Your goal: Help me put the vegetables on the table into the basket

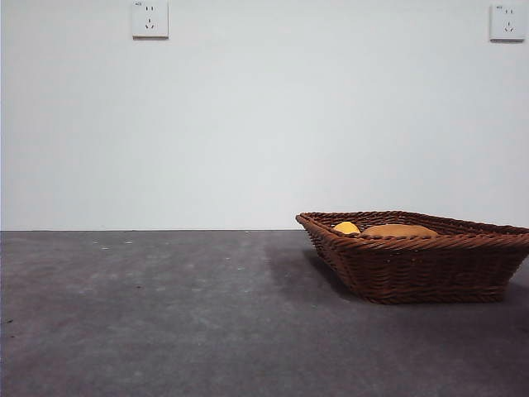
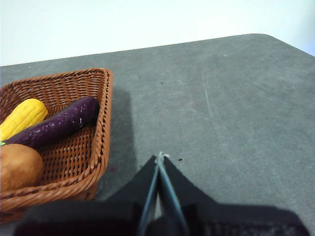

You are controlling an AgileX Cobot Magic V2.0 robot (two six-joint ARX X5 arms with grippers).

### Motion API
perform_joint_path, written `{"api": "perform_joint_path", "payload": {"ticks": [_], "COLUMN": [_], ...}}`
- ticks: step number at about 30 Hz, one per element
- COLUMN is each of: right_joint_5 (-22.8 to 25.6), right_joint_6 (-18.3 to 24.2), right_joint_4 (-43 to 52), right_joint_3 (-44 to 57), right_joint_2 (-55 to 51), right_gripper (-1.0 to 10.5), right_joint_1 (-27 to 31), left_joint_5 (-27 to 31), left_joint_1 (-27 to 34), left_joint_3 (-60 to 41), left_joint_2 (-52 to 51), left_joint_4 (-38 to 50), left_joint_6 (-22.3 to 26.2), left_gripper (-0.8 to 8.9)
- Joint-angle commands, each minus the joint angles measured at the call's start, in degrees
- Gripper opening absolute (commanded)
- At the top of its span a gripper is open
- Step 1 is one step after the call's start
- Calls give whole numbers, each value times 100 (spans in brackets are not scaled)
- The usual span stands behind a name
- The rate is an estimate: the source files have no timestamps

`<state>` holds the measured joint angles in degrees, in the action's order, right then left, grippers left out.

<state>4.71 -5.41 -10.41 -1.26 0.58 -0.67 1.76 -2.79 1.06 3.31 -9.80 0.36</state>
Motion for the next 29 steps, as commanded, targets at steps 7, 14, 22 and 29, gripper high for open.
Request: {"api": "perform_joint_path", "payload": {"ticks": [7, 14, 22, 29], "right_joint_5": [24, 22, 20, 22], "right_joint_6": [487, 649, 649, 649], "right_joint_4": [9, 9, 7, 9], "right_joint_3": [46, 46, 46, 46], "right_joint_2": [-13, -13, -13, -13], "right_gripper": [0, 0, 0, 0], "right_joint_1": [11, 11, 57, 114], "left_joint_5": [-26, -26, -26, -26], "left_joint_1": [13, 13, 13, 13], "left_joint_3": [-61, -61, -61, -61], "left_joint_2": [9, 9, 9, 9], "left_joint_4": [39, 39, 39, 39], "left_joint_6": [-33, -33, -33, -33], "left_gripper": [-4, -4, -4, -4]}}
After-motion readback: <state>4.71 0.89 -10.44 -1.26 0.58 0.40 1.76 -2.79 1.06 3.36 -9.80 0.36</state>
